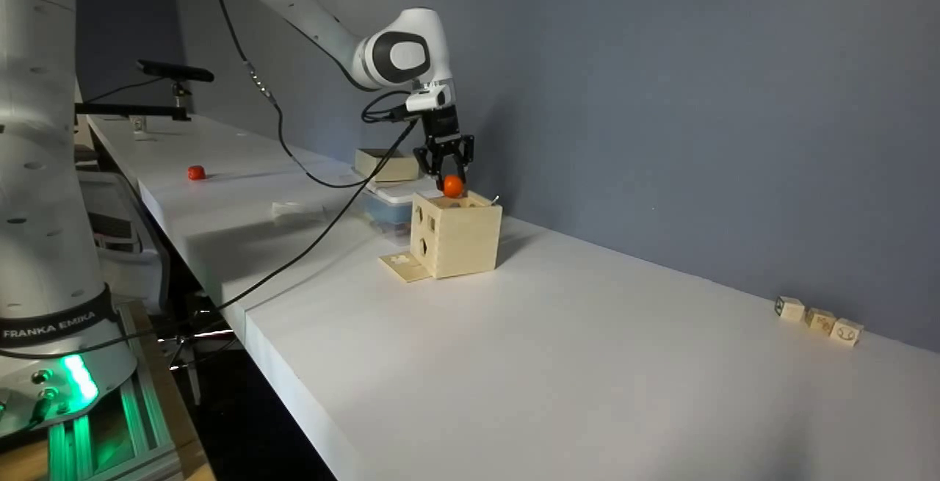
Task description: Put the white object and red toy inside the cube-shaped object
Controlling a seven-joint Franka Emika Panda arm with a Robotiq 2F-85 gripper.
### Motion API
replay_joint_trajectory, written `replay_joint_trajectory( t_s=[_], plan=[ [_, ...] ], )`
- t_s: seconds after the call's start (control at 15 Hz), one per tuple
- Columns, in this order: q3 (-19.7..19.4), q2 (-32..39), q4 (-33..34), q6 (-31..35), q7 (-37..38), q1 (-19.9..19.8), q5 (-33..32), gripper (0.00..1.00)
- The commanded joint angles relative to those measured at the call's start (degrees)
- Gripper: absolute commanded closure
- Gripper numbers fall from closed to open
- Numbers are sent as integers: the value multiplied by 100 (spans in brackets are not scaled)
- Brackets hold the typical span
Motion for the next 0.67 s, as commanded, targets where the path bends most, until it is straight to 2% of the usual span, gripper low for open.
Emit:
replay_joint_trajectory(
  t_s=[0.0,0.6],
  plan=[
    [49,0,15,-18,-5,-51,-5,44],
    [86,28,-15,-19,-24,82,-89,44]
  ],
)
